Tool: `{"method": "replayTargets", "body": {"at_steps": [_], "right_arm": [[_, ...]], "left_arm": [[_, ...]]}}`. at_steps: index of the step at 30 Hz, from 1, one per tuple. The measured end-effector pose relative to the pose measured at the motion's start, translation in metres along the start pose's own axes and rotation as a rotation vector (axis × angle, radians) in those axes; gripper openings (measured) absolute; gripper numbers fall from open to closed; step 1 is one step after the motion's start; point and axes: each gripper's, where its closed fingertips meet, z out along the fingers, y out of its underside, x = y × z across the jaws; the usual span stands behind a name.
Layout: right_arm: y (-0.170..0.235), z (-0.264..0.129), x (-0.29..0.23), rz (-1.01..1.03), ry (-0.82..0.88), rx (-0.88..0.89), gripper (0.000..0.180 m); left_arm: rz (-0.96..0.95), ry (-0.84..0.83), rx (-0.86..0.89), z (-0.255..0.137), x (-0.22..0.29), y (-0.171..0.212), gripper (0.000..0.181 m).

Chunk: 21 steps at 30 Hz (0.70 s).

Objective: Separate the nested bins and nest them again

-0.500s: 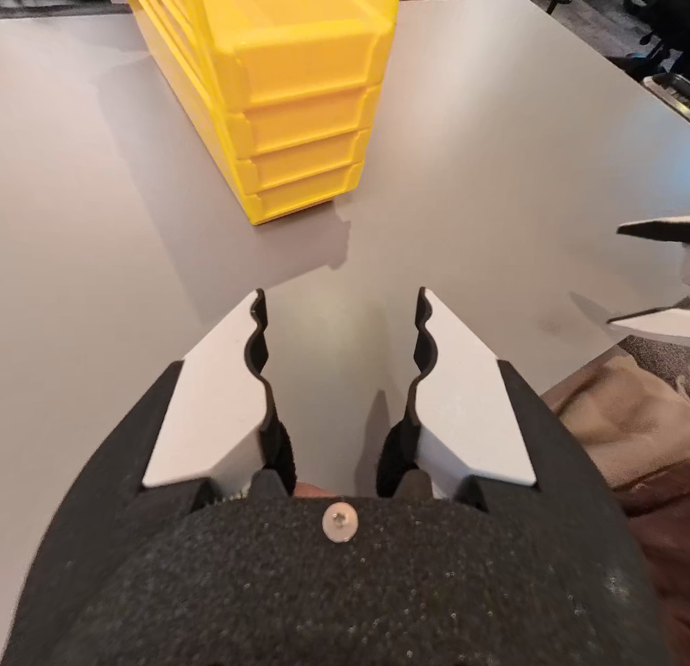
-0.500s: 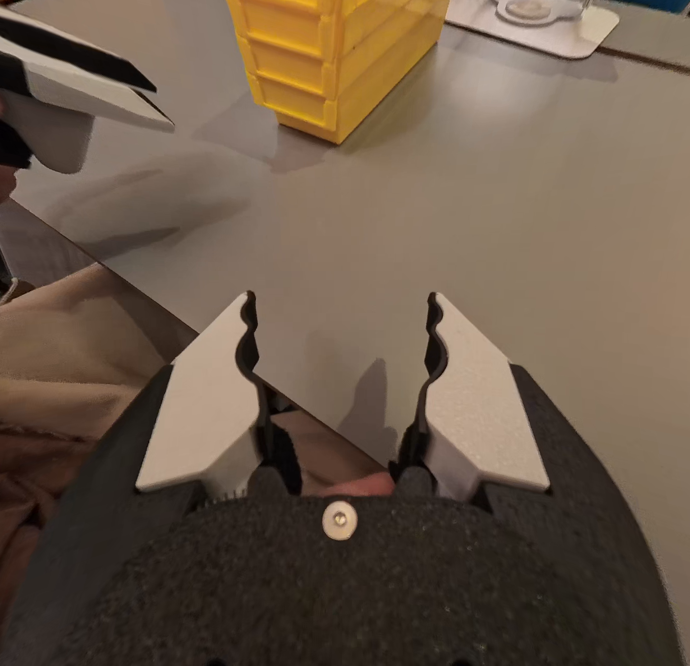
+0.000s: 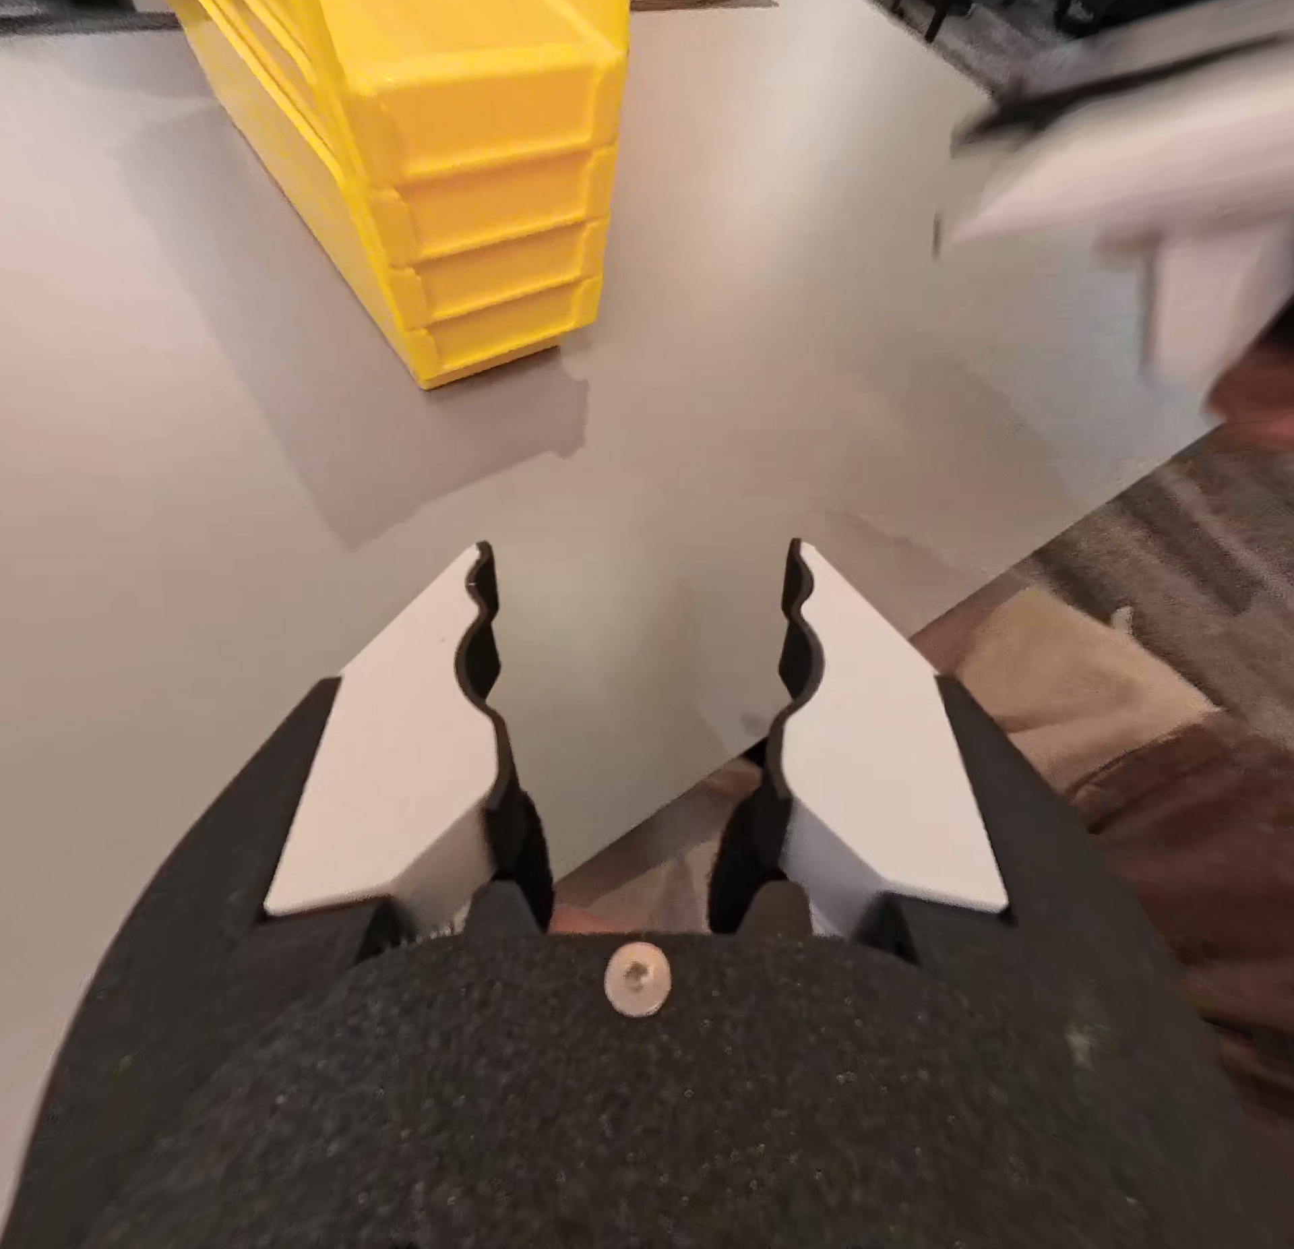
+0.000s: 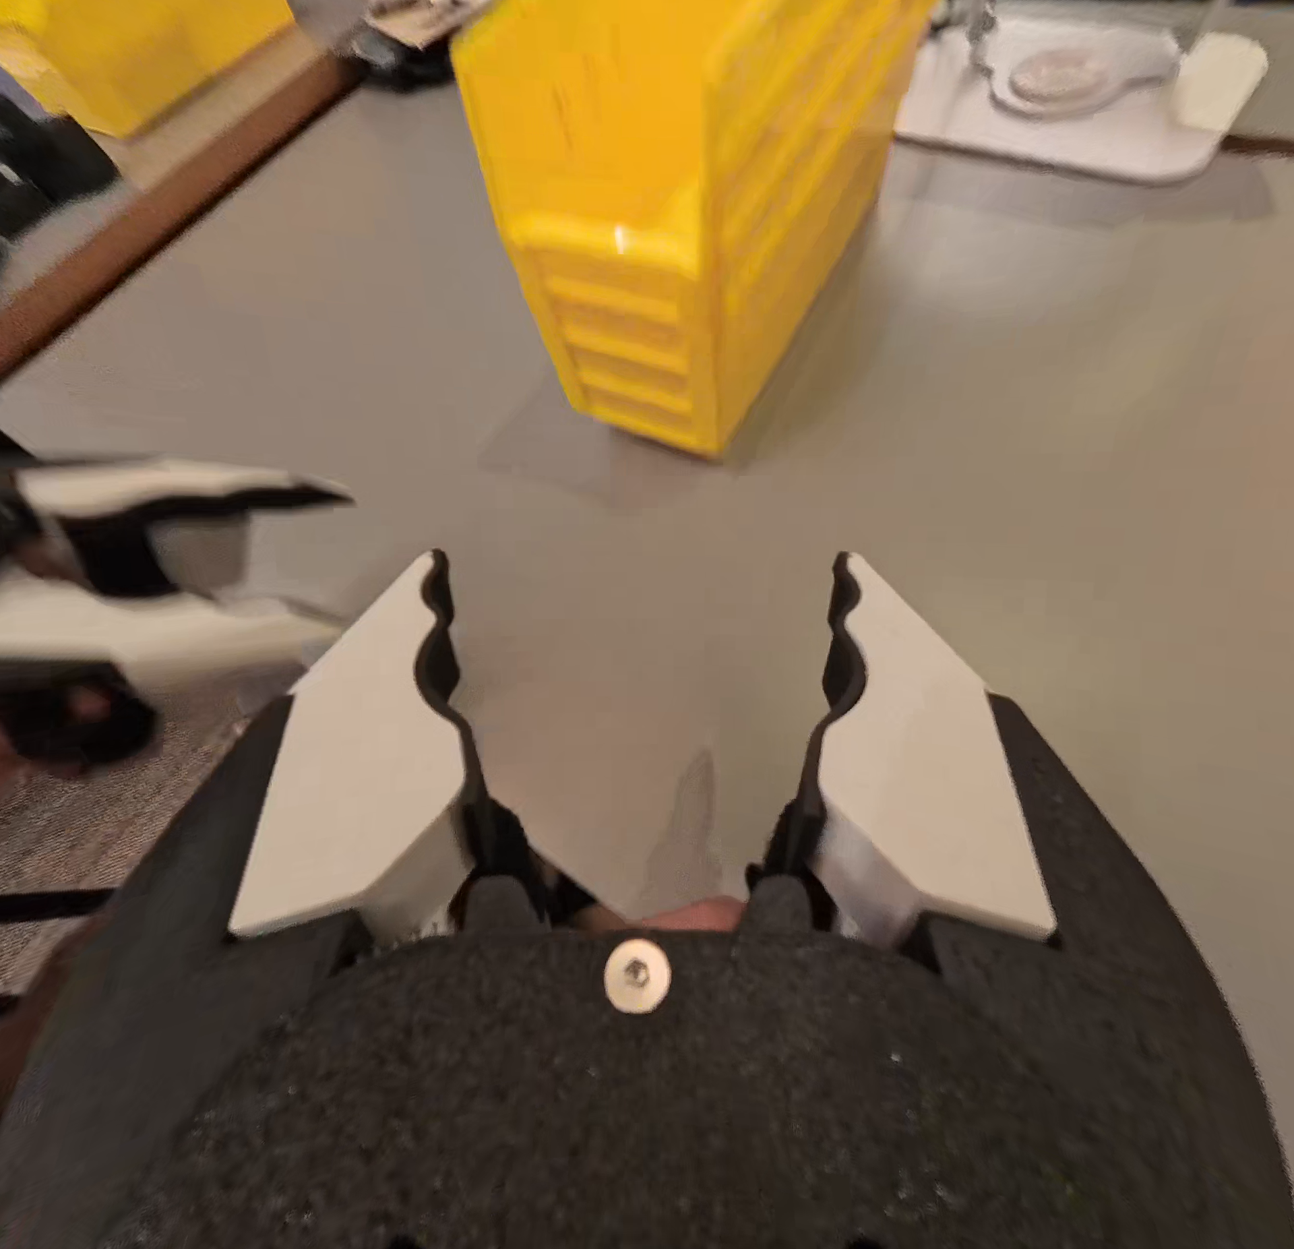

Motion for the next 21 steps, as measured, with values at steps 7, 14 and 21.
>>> {"method": "replayTargets", "body": {"at_steps": [7, 14, 21], "right_arm": [[-0.158, 0.1, 0.015, 0.009, 0.131, -0.118, 0.122], [-0.158, 0.165, 0.015, 0.166, 0.245, -0.499, 0.129], [-0.127, 0.176, 0.021, 0.361, 0.346, -0.628, 0.123]], "left_arm": [[0.049, -0.031, -0.018, -0.009, 0.001, 0.009, 0.081], [0.002, -0.015, -0.051, -0.016, 0.002, 0.02, 0.081], [0.018, -0.077, -0.072, -0.026, -0.012, 0.03, 0.081]]}}
